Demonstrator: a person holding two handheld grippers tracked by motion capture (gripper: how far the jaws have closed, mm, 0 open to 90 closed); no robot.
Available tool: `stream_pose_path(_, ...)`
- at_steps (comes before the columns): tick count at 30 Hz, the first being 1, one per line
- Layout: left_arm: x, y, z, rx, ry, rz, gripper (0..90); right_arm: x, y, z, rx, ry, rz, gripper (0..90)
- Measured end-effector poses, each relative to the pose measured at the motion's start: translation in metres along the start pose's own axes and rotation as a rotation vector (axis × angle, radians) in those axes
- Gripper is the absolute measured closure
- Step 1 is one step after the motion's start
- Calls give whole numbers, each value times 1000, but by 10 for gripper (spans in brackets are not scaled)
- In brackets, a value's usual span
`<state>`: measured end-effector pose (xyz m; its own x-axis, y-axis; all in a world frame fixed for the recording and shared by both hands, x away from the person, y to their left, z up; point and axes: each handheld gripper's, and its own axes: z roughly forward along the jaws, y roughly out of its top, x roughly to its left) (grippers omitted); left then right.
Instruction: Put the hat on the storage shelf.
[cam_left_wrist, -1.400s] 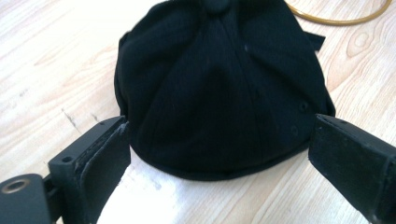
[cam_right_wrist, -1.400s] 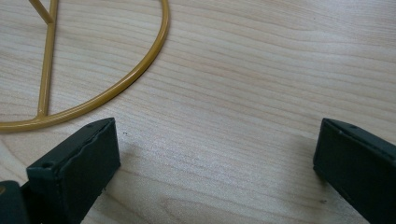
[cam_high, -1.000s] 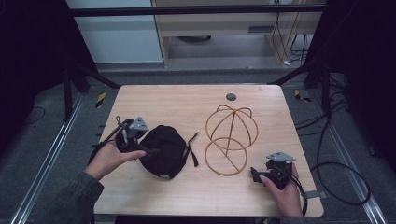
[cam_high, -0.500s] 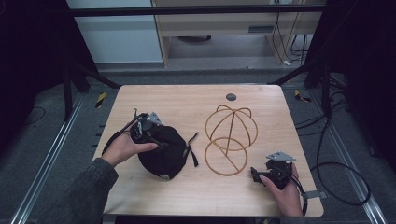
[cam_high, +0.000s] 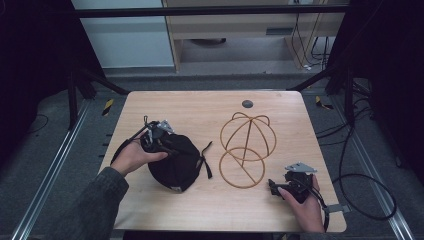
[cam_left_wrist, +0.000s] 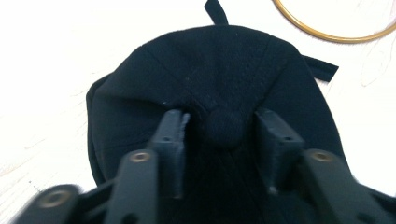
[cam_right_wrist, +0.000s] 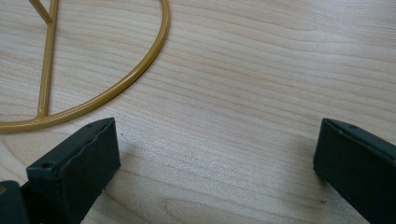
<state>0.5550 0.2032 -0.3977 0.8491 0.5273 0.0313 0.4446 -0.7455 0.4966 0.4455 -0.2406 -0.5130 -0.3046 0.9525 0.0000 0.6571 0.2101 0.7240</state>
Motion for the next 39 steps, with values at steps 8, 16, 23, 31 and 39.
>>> stream_pose_path(8, -4, -1, -5, -6, -17, 14, 724, 0, 0, 0, -1, 1, 1, 6)
stream_pose_path(16, -12, -6, -33, -114, 10, 27, 729, 0, 0, 0, 0, 0, 0, 6)
stream_pose_path(23, -20, -14, -54, -171, 23, 32, 733, 0, 0, 0, 0, 0, 0, 6)
stream_pose_path(31, -25, -18, -73, -200, 42, 58, 734, 0, 0, 0, 0, 0, 0, 6)
stream_pose_path(39, -36, -22, -94, -235, 61, 85, 735, 0, 0, 0, 0, 0, 0, 6)
